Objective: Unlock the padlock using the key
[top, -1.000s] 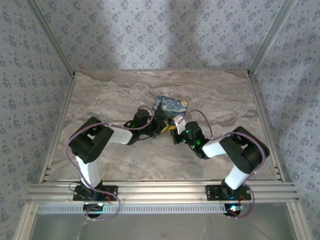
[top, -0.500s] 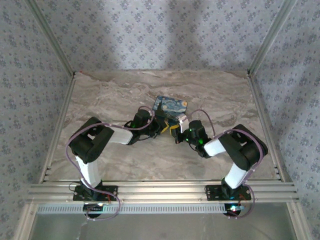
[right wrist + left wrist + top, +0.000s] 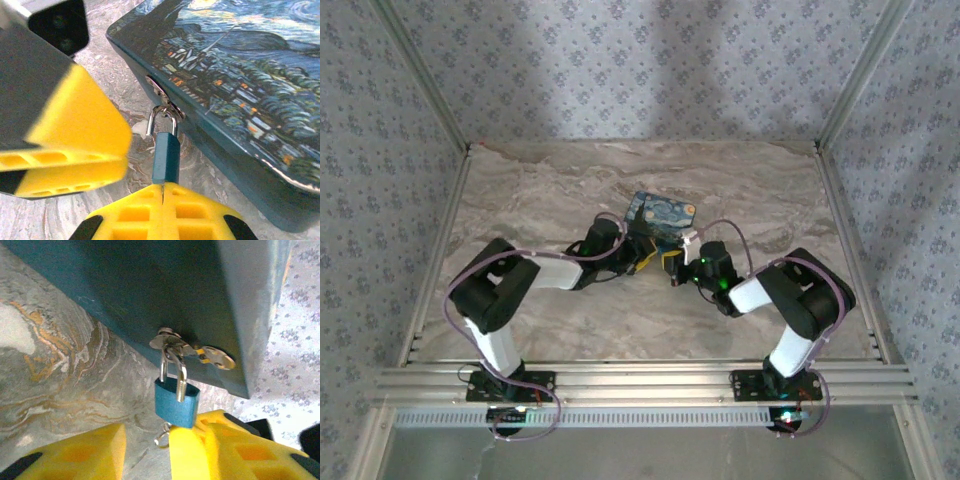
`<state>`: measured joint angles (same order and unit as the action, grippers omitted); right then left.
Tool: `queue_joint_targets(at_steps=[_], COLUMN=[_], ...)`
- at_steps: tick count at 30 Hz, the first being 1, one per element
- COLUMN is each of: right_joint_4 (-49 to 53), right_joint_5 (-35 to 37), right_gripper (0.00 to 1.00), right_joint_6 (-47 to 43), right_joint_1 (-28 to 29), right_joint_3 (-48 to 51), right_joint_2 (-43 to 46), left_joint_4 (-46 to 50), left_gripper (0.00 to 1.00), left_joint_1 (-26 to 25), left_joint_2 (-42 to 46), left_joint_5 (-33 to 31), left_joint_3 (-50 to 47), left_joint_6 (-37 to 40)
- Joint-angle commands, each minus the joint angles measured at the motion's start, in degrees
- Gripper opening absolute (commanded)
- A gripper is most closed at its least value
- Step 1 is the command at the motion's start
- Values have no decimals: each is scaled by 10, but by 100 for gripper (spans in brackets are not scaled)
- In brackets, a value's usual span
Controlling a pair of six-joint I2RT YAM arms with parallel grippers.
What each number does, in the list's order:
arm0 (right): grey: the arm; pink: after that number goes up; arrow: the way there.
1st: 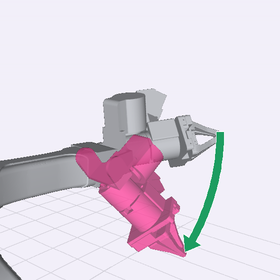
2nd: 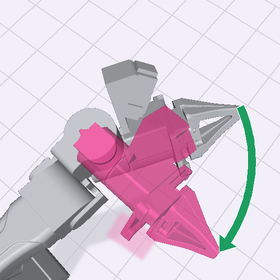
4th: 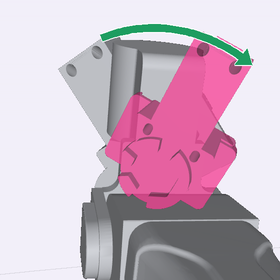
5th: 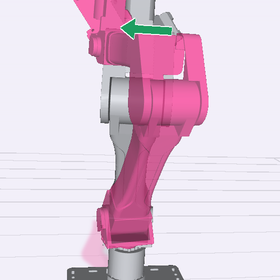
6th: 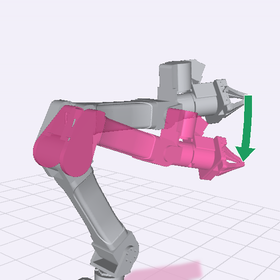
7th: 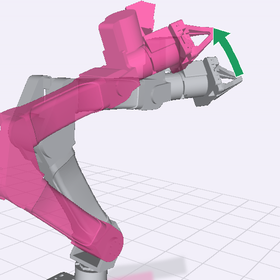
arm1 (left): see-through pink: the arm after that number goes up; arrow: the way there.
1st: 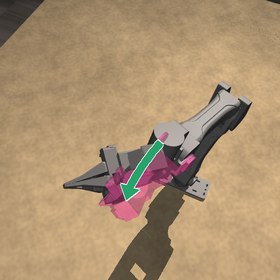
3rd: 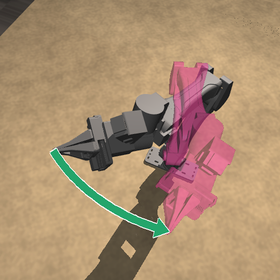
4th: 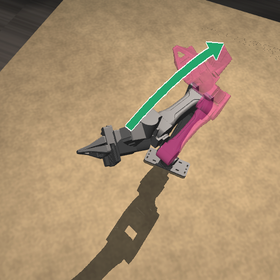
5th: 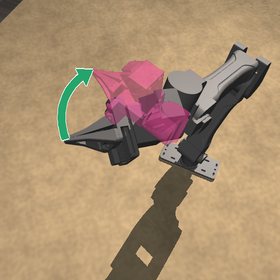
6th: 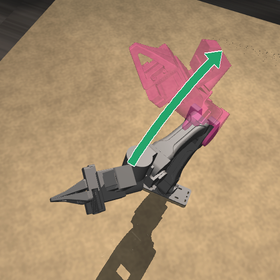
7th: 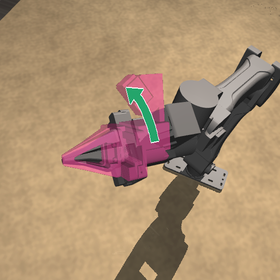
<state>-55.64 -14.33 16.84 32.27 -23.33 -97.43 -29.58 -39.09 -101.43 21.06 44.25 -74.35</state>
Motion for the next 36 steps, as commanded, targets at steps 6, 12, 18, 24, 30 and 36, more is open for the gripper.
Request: queue_joint_targets(at_steps=[6,12,18,24,30,36], right_joint_4=[-46,-82,-72,5,68,101], right_joint_5=[-30,-43,-6,13,-32,-81], right_gripper=[0,0,17,36,55,76], right_joint_6=[115,157,166,130,113,145], right_joint_1=[-9,-14,-22,-38,-71,-113], right_joint_3=[29,35,51,62,54,24], right_joint_2=[-30,-58,-49,21,96,119], left_joint_4=[119,203,267,324,358,368], left_gripper=[60,66,68,68,68,67], left_joint_1=[38,92,136,146,138,132], left_joint_2=[104,140,118,61,-11,-71], left_joint_5=[-42,-43,-18,17,68,102], left_joint_3=[-8,15,71,163,247,285], left_joint_6=[87,159,231,303,343,350])
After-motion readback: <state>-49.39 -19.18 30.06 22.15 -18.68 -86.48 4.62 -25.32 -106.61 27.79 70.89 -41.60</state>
